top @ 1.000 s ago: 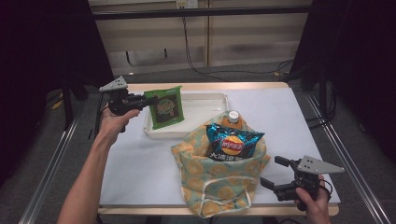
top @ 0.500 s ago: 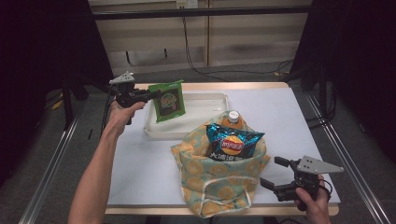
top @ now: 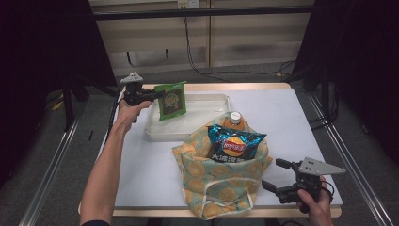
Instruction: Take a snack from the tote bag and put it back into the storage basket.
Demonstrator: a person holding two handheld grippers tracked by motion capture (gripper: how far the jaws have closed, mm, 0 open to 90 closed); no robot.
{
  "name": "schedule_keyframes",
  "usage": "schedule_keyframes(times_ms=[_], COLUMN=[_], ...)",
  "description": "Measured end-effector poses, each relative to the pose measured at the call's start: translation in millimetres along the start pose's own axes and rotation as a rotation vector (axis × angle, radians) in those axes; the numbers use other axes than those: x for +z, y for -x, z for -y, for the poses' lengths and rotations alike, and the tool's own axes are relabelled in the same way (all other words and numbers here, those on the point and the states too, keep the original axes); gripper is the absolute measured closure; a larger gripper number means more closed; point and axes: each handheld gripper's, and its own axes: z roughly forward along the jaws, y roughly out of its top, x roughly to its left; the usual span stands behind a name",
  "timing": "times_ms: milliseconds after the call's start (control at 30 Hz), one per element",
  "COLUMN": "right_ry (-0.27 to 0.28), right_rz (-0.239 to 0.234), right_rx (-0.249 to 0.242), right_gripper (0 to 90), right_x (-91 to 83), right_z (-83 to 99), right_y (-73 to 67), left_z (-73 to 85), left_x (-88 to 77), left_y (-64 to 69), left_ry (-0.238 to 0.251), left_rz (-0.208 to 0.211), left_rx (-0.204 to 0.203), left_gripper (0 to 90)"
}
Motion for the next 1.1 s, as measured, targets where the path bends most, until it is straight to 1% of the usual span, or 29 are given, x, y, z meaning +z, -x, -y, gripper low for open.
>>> schedule_keyframes(times_ms=[67,133,167,200,233,267,300,333,367,433,467,500,533,600,633,700,767,933,967,1067,1100], right_ry=[-0.002,0.0,0.0,0.0,0.0,0.0,0.001,0.0,0.0,-0.003,-0.001,-0.001,-0.002,-0.002,-0.002,-0.004,-0.002,-0.005,-0.004,-0.004,-0.005], right_rz=[0.002,0.005,0.004,0.004,0.003,0.0,-0.002,-0.002,-0.003,-0.004,-0.006,-0.007,-0.007,-0.008,-0.009,-0.009,-0.01,-0.011,-0.012,-0.011,-0.01], right_rx=[-0.002,0.0,0.002,0.001,-0.002,-0.004,-0.004,-0.004,-0.004,-0.001,-0.002,-0.003,-0.002,-0.001,-0.001,0.003,0.0,-0.004,-0.005,-0.002,-0.004], right_gripper=[2.7,2.7,2.8,2.9,2.9,2.9,2.9,2.9,2.9,2.9,2.8,2.9,2.9,2.8,2.8,2.8,2.8,2.8,2.8,2.8,2.8], right_x=[-0.8,-1.3,-1.2,-1.0,-0.9,-0.7,-0.6,-0.5,-0.4,-0.5,-0.6,-0.7,-0.7,-0.4,-0.3,-0.3,-0.2,-0.4,-0.3,-0.2,-0.2], right_z=[0.0,-0.1,-0.1,-0.2,-0.1,-0.2,-0.2,-0.2,-0.1,-0.1,-0.1,0.0,0.0,0.0,0.0,0.0,0.0,0.1,0.0,0.1,0.1], right_y=[-0.3,-0.6,-0.8,-1.0,-1.2,-1.4,-1.6,-1.7,-1.7,-1.7,-1.5,-1.3,-1.2,-0.9,-0.7,-0.8,-0.9,-1.3,-1.3,-1.1,-1.0], left_z=[2.9,5.5,6.2,6.7,7.5,8.4,9.4,11.9,13.7,17.3,18.6,19.5,20.4,22.1,23.3,25.6,28.4,32.5,33.5,36.7,38.7], left_x=[3.1,6.6,7.7,9.2,11.0,13.1,14.3,16.4,16.3,17.2,17.7,17.8,18.9,20.6,21.3,22.2,23.1,22.8,22.9,21.4,21.0], left_y=[-1.3,-1.8,-2.1,-1.6,-2.0,-1.2,-2.7,-3.7,-7.5,-12.1,-14.1,-15.7,-16.4,-16.9,-16.9,-17.3,-17.7,-20.7,-21.1,-22.9,-23.8], left_ry=[-0.006,0.002,-0.002,-0.008,-0.016,-0.029,-0.058,-0.059,-0.069,-0.061,-0.059,-0.067,-0.064,-0.075,-0.077,-0.087,-0.096,-0.105,-0.095,-0.105,-0.104], left_rz=[-0.002,0.002,0.0,-0.013,-0.012,-0.024,-0.033,-0.042,-0.042,-0.055,-0.052,-0.054,-0.058,-0.067,-0.062,-0.078,-0.081,-0.109,-0.114,-0.131,-0.133], left_rx=[0.002,-0.008,0.003,0.007,0.019,0.02,0.045,0.026,0.032,0.006,0.003,0.002,0.002,0.0,-0.002,-0.001,-0.006,-0.032,-0.055,-0.081,-0.091], left_gripper=[73.3,73.3,73.3,73.1,72.8,72.5,71.8,71.4,70.9,70.0,69.6,68.9,68.1,65.9,64.9,62.3,59.8,52.4,50.4,43.6,43.3])
